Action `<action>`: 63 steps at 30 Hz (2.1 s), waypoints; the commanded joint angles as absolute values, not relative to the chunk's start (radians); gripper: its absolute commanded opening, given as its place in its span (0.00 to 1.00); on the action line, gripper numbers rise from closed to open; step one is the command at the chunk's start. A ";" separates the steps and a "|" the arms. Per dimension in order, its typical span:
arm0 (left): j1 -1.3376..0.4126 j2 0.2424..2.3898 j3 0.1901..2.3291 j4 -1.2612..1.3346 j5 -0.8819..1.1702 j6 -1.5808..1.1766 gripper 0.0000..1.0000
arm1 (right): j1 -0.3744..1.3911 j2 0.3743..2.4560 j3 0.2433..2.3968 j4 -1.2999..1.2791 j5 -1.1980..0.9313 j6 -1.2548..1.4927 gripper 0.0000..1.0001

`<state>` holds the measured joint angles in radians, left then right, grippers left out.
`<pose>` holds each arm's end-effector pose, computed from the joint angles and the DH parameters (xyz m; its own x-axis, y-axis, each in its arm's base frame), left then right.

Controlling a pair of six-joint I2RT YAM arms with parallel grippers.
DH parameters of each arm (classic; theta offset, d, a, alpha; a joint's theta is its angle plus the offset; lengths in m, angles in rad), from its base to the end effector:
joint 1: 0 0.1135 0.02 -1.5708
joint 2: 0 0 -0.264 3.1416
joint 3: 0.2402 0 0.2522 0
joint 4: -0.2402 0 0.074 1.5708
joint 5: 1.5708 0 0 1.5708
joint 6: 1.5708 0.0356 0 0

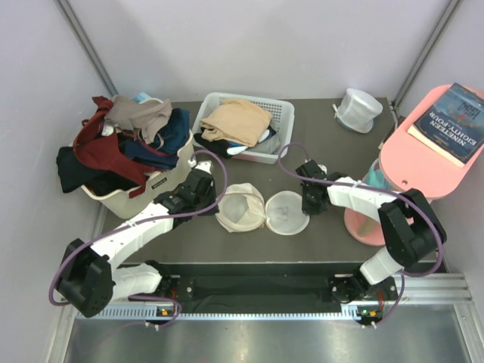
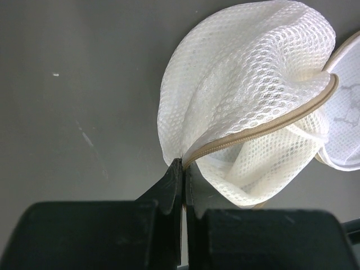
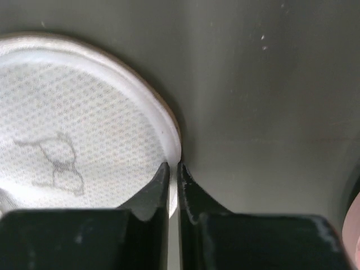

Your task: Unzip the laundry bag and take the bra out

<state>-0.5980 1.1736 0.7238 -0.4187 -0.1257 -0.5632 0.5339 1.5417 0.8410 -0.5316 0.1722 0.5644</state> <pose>0.1969 -0.1287 0.2210 -0.7959 -0.0987 -0.5973 0.0789 0.9613 -0.2640 0.2394 0.1344 0.1624 -0.9280 0.0636 -0.3670 0.0521 0.9978 0.0411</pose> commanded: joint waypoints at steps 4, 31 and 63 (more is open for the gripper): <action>-0.595 1.232 0.745 -0.318 -0.040 -0.568 0.00 | 0.506 1.522 0.951 -0.661 0.291 0.502 0.00; -0.603 1.554 0.776 0.029 0.156 -0.673 0.00 | 0.951 1.818 1.663 -0.917 0.362 0.476 0.00; -0.577 0.775 0.784 -0.535 -0.322 -0.707 0.99 | 0.787 1.111 1.037 -0.535 0.170 0.534 1.00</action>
<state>-0.5808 0.8249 0.6796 -0.4229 -0.2058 -0.7723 0.8150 1.2541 1.1061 -0.6159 0.1287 0.5175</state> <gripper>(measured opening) 0.987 0.996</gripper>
